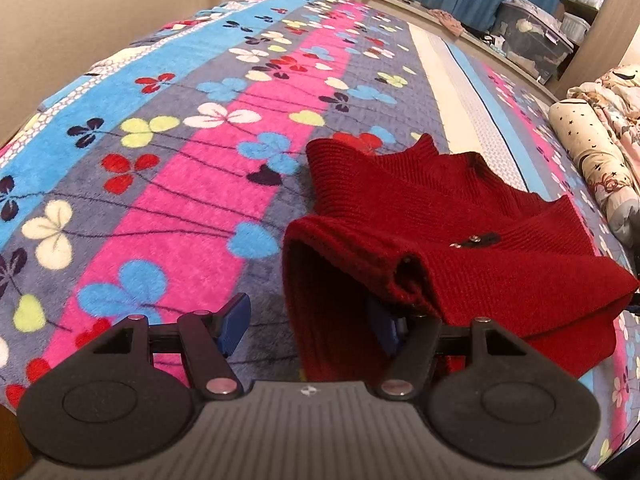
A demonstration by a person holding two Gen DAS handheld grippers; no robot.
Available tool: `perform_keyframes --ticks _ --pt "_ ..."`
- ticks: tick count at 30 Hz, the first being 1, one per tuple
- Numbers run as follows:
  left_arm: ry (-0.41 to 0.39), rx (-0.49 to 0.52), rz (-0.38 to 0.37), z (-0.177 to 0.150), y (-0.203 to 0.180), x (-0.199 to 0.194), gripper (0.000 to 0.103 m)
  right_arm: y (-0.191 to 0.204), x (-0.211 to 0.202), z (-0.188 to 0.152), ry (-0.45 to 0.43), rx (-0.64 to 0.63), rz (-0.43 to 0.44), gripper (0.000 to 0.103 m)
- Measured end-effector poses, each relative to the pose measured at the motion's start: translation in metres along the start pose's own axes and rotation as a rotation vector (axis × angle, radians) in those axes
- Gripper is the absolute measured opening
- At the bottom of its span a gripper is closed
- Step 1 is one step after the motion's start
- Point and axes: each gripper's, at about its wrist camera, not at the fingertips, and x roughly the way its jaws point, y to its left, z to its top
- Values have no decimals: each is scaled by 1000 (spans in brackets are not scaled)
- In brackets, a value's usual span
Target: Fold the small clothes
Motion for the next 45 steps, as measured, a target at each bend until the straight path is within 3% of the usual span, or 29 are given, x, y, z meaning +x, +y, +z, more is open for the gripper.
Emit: perform_keyframes --ticks 18,31,34,36,37,41,45 --pt "-38 6 36 22 -25 17 70 12 8 20 -131 27 39 31" --pt "-33 -35 -35 36 -13 32 67 19 38 33 -131 26 49 34" --pt "-34 -25 -32 37 -12 36 51 22 49 37 -118 21 42 34" --pt "-44 -16 -32 38 -10 36 32 20 53 40 -119 31 45 34" --pt "-54 -11 -29 39 -9 36 18 19 56 41 -119 43 50 34" --pt "-126 -96 -27 45 4 28 16 14 63 45 -123 76 59 34" --pt "-38 -84 14 47 0 45 18 13 67 49 -141 93 62 34"
